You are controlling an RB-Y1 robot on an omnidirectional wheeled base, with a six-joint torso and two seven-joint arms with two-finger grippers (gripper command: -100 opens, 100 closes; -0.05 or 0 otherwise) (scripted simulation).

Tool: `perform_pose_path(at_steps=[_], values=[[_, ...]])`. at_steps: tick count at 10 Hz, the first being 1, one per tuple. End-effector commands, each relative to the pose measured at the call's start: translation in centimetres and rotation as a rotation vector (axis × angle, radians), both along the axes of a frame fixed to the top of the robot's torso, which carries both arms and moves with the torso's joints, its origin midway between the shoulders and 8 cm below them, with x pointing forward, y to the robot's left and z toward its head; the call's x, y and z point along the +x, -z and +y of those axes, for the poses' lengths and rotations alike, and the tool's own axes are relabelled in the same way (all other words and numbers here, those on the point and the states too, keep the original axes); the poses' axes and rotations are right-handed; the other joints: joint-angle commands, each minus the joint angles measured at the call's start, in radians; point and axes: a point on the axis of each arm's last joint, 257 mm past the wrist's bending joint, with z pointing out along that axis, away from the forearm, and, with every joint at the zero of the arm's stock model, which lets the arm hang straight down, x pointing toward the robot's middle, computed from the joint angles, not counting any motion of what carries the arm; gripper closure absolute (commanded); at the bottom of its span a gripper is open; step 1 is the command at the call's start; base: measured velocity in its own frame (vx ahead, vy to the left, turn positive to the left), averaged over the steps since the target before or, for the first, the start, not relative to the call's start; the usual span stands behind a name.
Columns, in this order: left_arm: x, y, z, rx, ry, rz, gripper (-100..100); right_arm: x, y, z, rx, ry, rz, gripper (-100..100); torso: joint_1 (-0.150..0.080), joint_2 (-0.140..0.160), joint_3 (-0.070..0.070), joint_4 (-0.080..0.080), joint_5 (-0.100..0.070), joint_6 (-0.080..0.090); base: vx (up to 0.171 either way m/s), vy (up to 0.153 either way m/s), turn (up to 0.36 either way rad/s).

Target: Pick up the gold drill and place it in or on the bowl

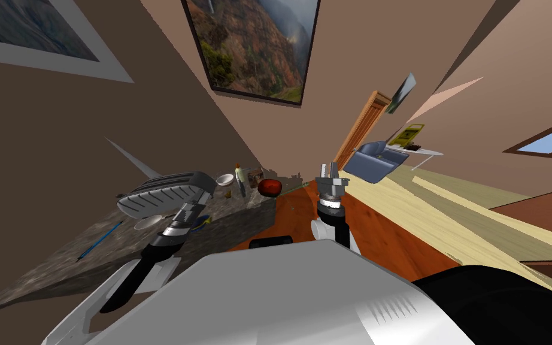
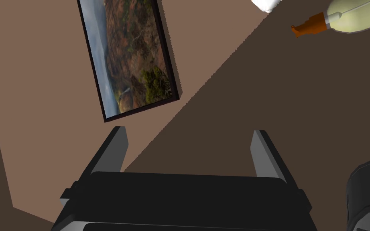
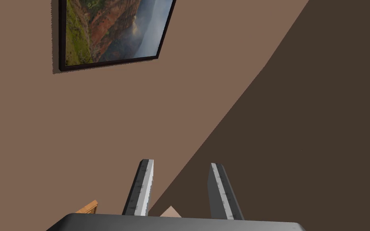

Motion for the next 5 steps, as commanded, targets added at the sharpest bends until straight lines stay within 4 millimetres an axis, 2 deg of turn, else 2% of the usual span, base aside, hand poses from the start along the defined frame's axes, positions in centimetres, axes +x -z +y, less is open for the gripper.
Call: perform_pose_path(at_steps=[1,5], values=[[-0.13,1.02,1.08,0.006,0.004,0.039,-100,0.0,0.0,0.0,0.0,0.0,0.0,0,0.0,0.0,0.0,0.0,0.0,0.0,-0.031,-0.038,-0.141],[-0.13,1.02,1.08,0.006,0.004,0.039,-100,0.0,0.0,0.0,0.0,0.0,0.0,0,0.002,-0.002,-0.001,-0.001,0.0,0.0,0.001,-0.003,0.001]])
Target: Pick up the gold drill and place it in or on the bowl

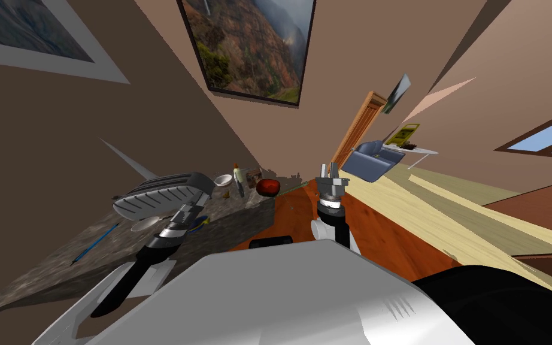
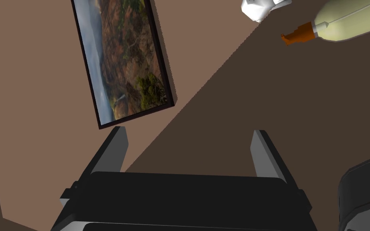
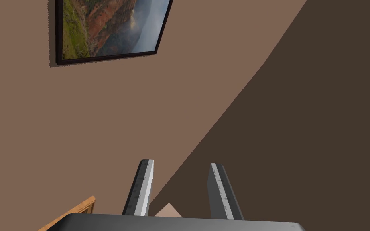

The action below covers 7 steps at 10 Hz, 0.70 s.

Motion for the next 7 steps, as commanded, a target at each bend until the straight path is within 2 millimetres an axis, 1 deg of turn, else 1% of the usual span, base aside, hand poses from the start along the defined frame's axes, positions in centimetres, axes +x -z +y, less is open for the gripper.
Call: perform_pose_path(at_steps=[1,5,6,7], values=[[0.0,0.0,0.0,0.0,0.0,0.0,-100,0.0,0.0,0.0,0.0,0.0,0.0,0,0.0,0.0,0.0,0.0,0.0,0.0,-0.018,0.002,-0.06],[0.0,0.0,0.0,0.0,0.0,0.0,-100,0.0,0.0,0.0,0.0,0.0,0.0,0,-0.002,-0.001,0.0,0.0,0.0,0.0,0.004,-0.011,0.005],[-0.9,1.1,1.4,0.038,-0.006,0.036,-100,0.0,0.0,0.0,0.0,0.0,0.0,0,-0.001,0.0,0.0,0.0,0.0,0.0,0.008,-0.092,-0.055],[-1.1,1.6,1.9,0.047,-0.009,0.051,-100,0.0,0.0,0.0,0.0,0.0,0.0,0,-0.005,0.0,0.0,0.0,-0.001,0.0,0.023,-0.149,-0.046]])
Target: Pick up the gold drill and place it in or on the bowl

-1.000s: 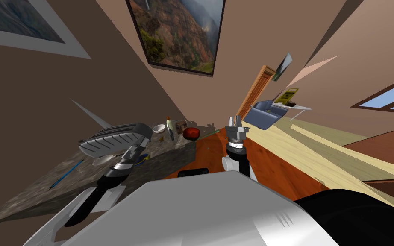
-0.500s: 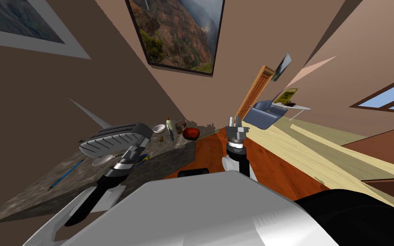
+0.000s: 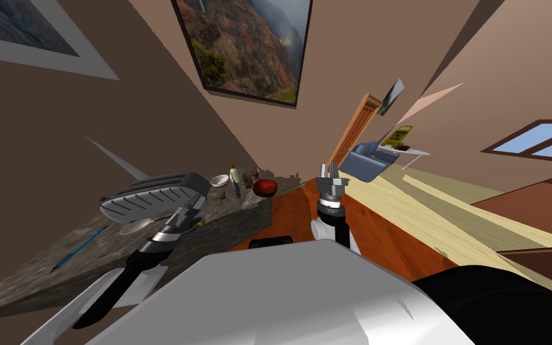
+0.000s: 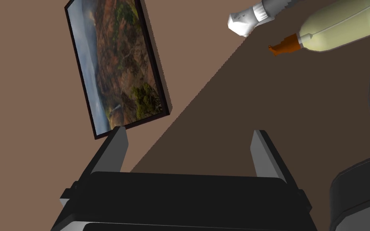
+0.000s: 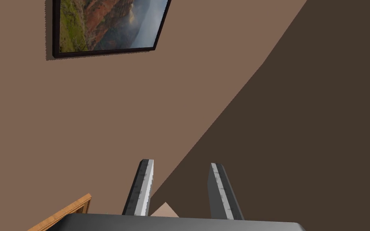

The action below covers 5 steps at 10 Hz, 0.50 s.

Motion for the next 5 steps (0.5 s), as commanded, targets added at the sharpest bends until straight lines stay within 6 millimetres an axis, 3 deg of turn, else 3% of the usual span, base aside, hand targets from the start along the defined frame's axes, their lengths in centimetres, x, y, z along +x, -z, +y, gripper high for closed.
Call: perform_pose_path(at_steps=[1,2,5], values=[[-0.8,1.4,1.6,0.029,-0.008,0.052,-100,0.0,0.0,0.0,0.0,0.0,0.0,0,0.0,0.0,0.0,0.0,0.0,0.0,0.016,-0.17,-0.085],[-1.1,2.1,2.3,0.04,-0.012,0.077,-100,0.0,0.0,0.0,0.0,0.0,0.0,0,-0.002,0.0,0.0,0.0,0.0,0.0,0.019,-0.18,-0.078],[-2.3,4.5,4.5,0.07,-0.023,0.176,-100,0.0,0.0,0.0,0.0,0.0,0.0,0,0.002,0.002,0.001,0.0,0.0,0.0,0.0,-0.112,-0.086]])
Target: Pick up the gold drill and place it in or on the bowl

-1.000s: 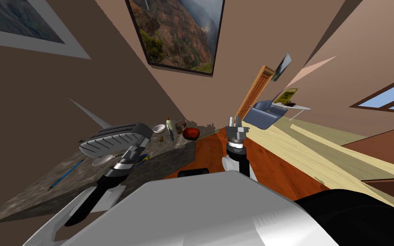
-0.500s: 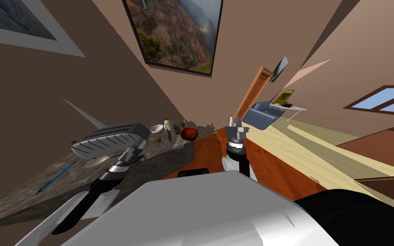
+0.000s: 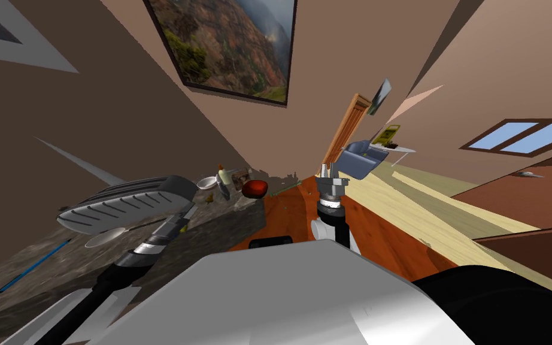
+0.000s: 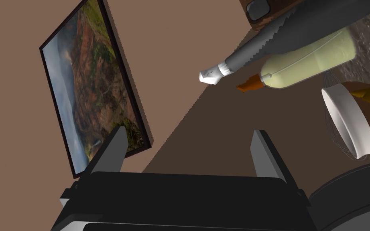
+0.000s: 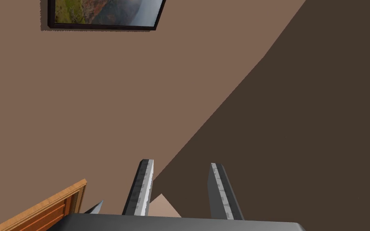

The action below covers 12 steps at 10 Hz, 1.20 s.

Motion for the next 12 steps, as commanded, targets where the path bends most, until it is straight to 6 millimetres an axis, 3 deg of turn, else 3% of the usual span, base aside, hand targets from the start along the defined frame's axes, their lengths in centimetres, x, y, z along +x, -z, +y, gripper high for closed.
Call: perform_pose_path(at_steps=[1,5,8,9,12], values=[[-0.7,1.4,1.2,0.014,-0.008,0.064,-100,0.0,0.0,0.0,0.0,0.0,0.0,0,0.0,0.0,0.0,0.0,0.0,0.0,0.003,-0.118,-0.083],[-3.8,6.0,5.3,0.046,-0.044,0.275,-100,0.0,0.0,0.0,0.0,0.0,0.0,0,-0.002,0.001,0.0,0.0,0.0,0.0,-0.007,-0.124,-0.123],[-7.3,10.0,9.1,0.062,-0.096,0.466,-100,0.0,0.0,0.0,0.0,0.0,0.0,0,-0.001,0.001,0.001,0.0,0.0,0.0,-0.014,-0.122,-0.149],[-7.3,10.0,9.1,0.066,-0.094,0.467,-100,0.0,0.0,0.0,0.0,0.0,0.0,0,-0.001,0.001,0.001,0.0,0.0,0.0,-0.004,-0.084,-0.088],[-11.6,13.3,13.4,0.086,-0.168,0.657,-100,0.0,0.0,0.0,0.0,0.0,0.0,0,0.002,0.0,0.0,0.0,0.0,0.001,0.004,-0.08,-0.181]])
